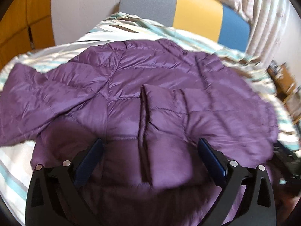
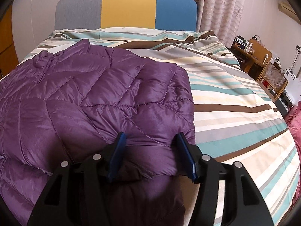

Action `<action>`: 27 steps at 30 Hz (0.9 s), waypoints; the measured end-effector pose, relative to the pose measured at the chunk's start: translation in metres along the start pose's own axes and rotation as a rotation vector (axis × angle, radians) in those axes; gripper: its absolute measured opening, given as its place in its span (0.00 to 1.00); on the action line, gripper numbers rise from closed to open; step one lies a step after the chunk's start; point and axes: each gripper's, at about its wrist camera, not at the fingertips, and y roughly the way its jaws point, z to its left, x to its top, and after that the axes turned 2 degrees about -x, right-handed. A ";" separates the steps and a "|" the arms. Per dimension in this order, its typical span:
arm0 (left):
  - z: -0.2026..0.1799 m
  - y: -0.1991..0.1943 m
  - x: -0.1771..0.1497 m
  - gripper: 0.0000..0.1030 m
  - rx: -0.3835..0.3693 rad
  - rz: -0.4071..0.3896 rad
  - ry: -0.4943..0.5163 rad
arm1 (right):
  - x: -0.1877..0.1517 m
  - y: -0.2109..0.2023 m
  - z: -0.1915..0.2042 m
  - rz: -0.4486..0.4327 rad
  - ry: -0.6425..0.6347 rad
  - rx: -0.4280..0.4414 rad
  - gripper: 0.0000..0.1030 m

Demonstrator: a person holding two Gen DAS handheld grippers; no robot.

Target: Fold large clothes

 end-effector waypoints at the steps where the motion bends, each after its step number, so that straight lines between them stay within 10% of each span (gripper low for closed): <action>1: 0.005 -0.006 -0.001 0.97 -0.017 -0.008 -0.019 | 0.000 0.000 0.000 0.000 0.000 -0.001 0.55; 22: 0.252 -0.117 -0.047 0.96 0.203 -0.262 -0.726 | 0.000 -0.001 -0.001 -0.002 -0.003 -0.005 0.56; 27: 0.278 -0.127 -0.063 0.80 0.197 -0.321 -0.834 | -0.001 -0.001 -0.001 -0.002 -0.003 -0.004 0.57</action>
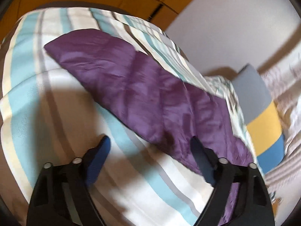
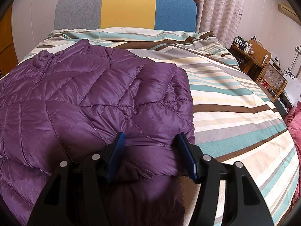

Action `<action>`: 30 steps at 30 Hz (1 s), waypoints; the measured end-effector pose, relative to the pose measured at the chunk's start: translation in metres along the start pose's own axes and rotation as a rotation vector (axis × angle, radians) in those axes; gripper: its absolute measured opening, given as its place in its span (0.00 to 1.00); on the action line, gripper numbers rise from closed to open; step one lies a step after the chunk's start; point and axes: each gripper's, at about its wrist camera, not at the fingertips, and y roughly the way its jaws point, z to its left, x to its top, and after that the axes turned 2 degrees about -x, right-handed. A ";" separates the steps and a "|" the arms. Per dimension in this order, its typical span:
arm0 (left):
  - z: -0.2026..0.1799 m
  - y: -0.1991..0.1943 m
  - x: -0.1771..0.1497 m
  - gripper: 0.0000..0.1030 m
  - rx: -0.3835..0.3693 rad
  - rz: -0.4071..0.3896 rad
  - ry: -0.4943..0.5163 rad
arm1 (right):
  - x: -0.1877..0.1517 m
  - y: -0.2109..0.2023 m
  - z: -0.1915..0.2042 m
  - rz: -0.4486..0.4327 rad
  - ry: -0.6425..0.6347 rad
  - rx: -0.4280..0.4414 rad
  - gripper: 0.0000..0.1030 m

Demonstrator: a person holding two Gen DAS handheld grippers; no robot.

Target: Fold large clothes

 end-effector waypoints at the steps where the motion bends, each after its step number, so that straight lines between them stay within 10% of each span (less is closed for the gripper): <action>1: 0.005 -0.002 0.003 0.80 -0.007 -0.015 -0.018 | 0.000 0.000 0.000 0.000 0.000 0.000 0.57; 15: 0.059 0.008 0.062 0.69 -0.006 -0.150 -0.309 | 0.000 0.000 -0.001 -0.001 -0.001 -0.001 0.57; 17: 0.059 0.012 0.070 0.61 0.018 -0.135 -0.294 | 0.000 0.000 -0.001 -0.002 -0.001 -0.004 0.57; 20: 0.057 0.017 0.077 0.25 0.060 -0.090 -0.277 | 0.001 0.000 0.000 -0.002 -0.003 -0.008 0.58; 30: -0.033 -0.042 0.053 0.11 0.067 -0.317 0.035 | 0.002 0.001 0.001 -0.003 -0.002 -0.006 0.58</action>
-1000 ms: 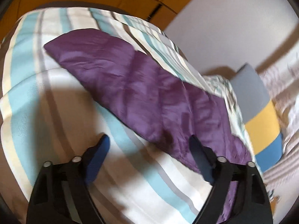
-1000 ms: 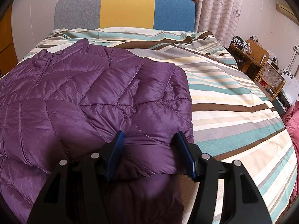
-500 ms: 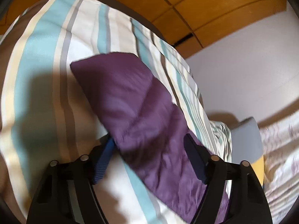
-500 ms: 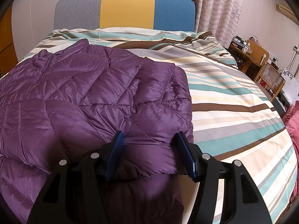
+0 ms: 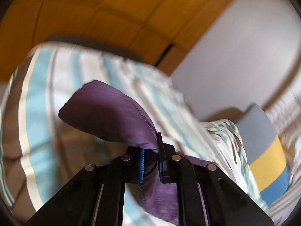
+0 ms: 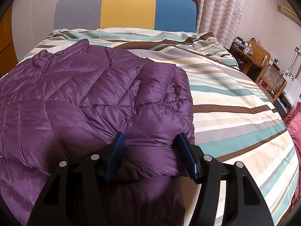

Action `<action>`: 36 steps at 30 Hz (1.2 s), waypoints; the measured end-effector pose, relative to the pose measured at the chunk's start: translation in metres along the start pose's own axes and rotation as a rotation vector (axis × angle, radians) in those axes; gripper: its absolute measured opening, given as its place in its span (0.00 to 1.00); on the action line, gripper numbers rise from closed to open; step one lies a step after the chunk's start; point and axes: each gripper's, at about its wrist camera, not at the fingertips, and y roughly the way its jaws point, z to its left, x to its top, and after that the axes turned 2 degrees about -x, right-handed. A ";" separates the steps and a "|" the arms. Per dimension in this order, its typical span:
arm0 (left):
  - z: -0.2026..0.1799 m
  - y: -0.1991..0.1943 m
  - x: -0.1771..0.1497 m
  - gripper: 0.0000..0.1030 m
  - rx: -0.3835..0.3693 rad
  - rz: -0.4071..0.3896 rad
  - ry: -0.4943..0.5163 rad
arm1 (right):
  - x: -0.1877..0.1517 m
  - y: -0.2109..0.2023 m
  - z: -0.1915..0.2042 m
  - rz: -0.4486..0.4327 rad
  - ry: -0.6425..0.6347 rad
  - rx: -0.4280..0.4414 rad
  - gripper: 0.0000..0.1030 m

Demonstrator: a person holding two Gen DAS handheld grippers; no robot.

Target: Fold large clothes

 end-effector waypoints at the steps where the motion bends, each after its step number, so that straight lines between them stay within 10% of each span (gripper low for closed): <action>1: -0.015 -0.007 -0.004 0.11 -0.017 -0.017 0.050 | 0.000 0.000 0.000 0.000 0.000 0.000 0.58; 21: -0.200 -0.055 -0.156 0.11 -0.314 0.059 0.663 | 0.000 -0.001 -0.001 -0.001 0.006 0.009 0.58; 36: -0.273 -0.067 -0.264 0.11 -0.449 0.241 0.864 | 0.000 -0.001 -0.002 -0.002 0.008 0.014 0.58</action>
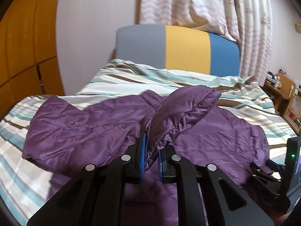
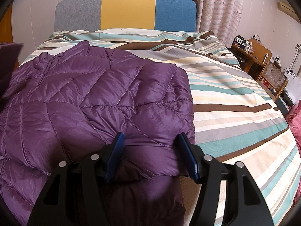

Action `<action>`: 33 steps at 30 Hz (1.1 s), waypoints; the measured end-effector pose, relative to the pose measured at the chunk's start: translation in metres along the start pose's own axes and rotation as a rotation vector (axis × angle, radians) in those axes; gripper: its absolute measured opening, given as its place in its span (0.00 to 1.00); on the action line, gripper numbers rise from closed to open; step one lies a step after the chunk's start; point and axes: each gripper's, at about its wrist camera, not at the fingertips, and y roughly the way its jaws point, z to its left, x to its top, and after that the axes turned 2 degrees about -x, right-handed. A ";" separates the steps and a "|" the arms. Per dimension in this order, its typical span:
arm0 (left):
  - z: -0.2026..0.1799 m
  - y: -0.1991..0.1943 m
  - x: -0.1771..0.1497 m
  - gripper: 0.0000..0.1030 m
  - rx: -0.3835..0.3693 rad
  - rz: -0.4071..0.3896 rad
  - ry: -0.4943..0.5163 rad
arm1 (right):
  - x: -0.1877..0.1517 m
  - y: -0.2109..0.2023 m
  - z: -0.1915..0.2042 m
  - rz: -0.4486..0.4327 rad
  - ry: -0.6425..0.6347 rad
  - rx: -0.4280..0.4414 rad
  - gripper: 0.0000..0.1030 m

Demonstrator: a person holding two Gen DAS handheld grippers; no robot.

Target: Fold large clothes

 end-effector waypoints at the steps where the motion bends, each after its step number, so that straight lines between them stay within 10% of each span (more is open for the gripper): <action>1: -0.007 0.002 -0.002 0.11 -0.008 0.006 0.000 | 0.000 0.000 0.000 0.000 0.000 0.001 0.58; 16: -0.069 0.045 -0.021 0.13 -0.151 0.159 0.068 | 0.000 0.000 0.000 0.000 0.000 0.004 0.58; 19: -0.068 0.044 -0.023 0.41 -0.203 0.180 0.050 | 0.000 0.000 0.000 0.000 0.000 0.004 0.58; 21: -0.065 0.034 -0.023 0.90 -0.244 0.172 0.036 | 0.000 0.000 -0.001 0.000 -0.001 0.002 0.58; 33: 0.018 -0.007 -0.020 0.92 -0.181 0.094 -0.099 | 0.000 -0.012 -0.007 -0.064 0.033 0.037 0.70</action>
